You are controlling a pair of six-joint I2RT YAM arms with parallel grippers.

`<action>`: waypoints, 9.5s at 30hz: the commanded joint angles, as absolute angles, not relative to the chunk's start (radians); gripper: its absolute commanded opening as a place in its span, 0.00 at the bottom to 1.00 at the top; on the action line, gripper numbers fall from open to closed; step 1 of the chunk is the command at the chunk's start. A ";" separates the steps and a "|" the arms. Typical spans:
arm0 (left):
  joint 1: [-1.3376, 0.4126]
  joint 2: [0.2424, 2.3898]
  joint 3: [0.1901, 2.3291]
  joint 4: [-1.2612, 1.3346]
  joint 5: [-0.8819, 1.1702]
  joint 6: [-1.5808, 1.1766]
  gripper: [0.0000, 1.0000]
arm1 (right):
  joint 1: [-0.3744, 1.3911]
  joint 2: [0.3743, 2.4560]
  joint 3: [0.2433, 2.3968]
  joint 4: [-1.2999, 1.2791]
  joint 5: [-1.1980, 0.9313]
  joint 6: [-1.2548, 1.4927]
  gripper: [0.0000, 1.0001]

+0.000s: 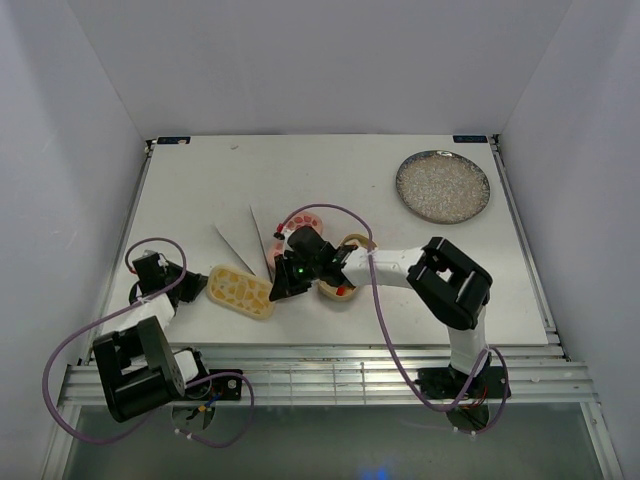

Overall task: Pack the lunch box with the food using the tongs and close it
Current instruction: Pick up the box lid from the center of the board, then close the box lid on the packing box.

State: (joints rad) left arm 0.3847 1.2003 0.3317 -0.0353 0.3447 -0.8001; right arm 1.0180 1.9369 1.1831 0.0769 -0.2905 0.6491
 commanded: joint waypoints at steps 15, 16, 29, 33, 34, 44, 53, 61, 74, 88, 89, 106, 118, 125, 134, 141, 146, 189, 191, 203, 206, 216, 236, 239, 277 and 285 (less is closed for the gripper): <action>0.374 0.800 0.689 -0.463 0.376 -0.617 0.46 | 0.953 1.445 1.019 0.007 -0.301 0.586 0.08; 0.376 0.789 0.708 -0.442 0.409 -0.594 0.48 | 0.924 1.418 1.020 -0.052 -0.316 0.568 0.08; 0.143 0.929 0.891 -0.288 0.779 -0.532 0.98 | 0.398 1.063 0.793 -0.269 -0.543 0.475 0.08; -0.047 0.968 0.875 -0.181 0.732 -0.626 0.97 | 0.345 0.951 0.669 -0.168 -0.414 0.641 0.08; -0.078 0.982 0.874 -0.158 0.695 -0.656 0.96 | 0.345 0.931 0.646 -0.151 -0.379 0.681 0.08; -0.334 1.149 0.792 -0.011 0.489 -0.716 0.88 | 0.393 0.744 0.446 0.067 -0.173 0.925 0.08; -0.457 1.230 0.707 0.127 0.442 -0.796 0.85 | 0.440 0.735 0.350 0.201 -0.137 1.034 0.08; -0.459 1.218 0.681 0.127 0.403 -0.769 0.85 | 0.480 0.831 0.226 0.397 -0.173 1.089 0.08; -0.459 1.239 0.686 0.115 0.379 -0.713 0.85 | 0.494 0.775 0.241 0.126 -0.146 0.934 0.52; -0.459 1.235 0.689 0.061 0.391 -0.597 0.86 | 0.469 0.908 0.670 -0.163 -0.147 0.393 0.55; -0.459 1.235 0.686 0.048 0.399 -0.586 0.86 | 0.453 0.960 0.761 -0.169 -0.197 0.359 0.55; -0.457 1.169 0.615 0.153 0.433 -0.597 0.98 | 0.373 1.549 1.080 -0.316 -0.508 0.103 0.54; -0.459 1.190 0.583 0.195 0.488 -0.604 0.98 | 0.357 1.686 1.121 -0.316 -0.508 0.055 0.51; -0.459 1.201 0.584 0.196 0.497 -0.614 0.98 | 0.351 1.739 1.134 -0.319 -0.546 0.040 0.50; -0.457 1.204 0.569 0.195 0.454 -0.614 0.98 | 0.351 1.770 1.124 -0.278 -0.591 0.054 0.27; -0.459 1.203 0.568 0.195 0.451 -0.620 0.98 | 0.350 1.726 1.072 -0.239 -0.587 0.098 0.08; -0.459 1.187 0.558 0.196 0.448 -0.626 0.98 | 0.350 1.692 1.005 -0.174 -0.624 0.156 0.08; -0.459 1.089 0.577 0.147 0.434 -0.670 0.98 | 0.426 0.991 0.177 0.643 -0.025 1.183 0.08; -0.459 1.092 0.575 0.152 0.434 -0.670 0.98 | 0.506 0.991 0.172 0.659 0.093 1.215 0.08; -0.459 1.029 0.538 0.135 0.411 -0.634 0.98 | 0.736 1.075 0.158 0.698 0.426 1.384 0.10; -0.459 1.020 0.546 0.127 0.410 -0.630 0.98 | 0.788 1.085 0.153 0.703 0.504 1.428 0.13; -0.459 1.008 0.538 0.124 0.410 -0.634 0.98 | 0.911 1.109 0.207 0.574 0.641 1.490 0.26; -0.460 1.061 0.584 0.072 0.385 -0.591 0.98 | 0.925 1.012 0.337 0.220 0.566 1.159 0.26; -0.463 1.083 0.591 0.072 0.376 -0.594 0.98 | 0.871 1.037 0.380 0.228 0.453 1.027 0.14; -0.522 1.138 0.727 0.052 0.348 -0.565 0.98 | 0.385 1.338 0.348 0.880 -0.474 0.816 0.08; -0.523 1.150 0.735 0.055 0.350 -0.563 0.98 | 0.379 1.527 0.269 1.349 -0.572 1.007 0.08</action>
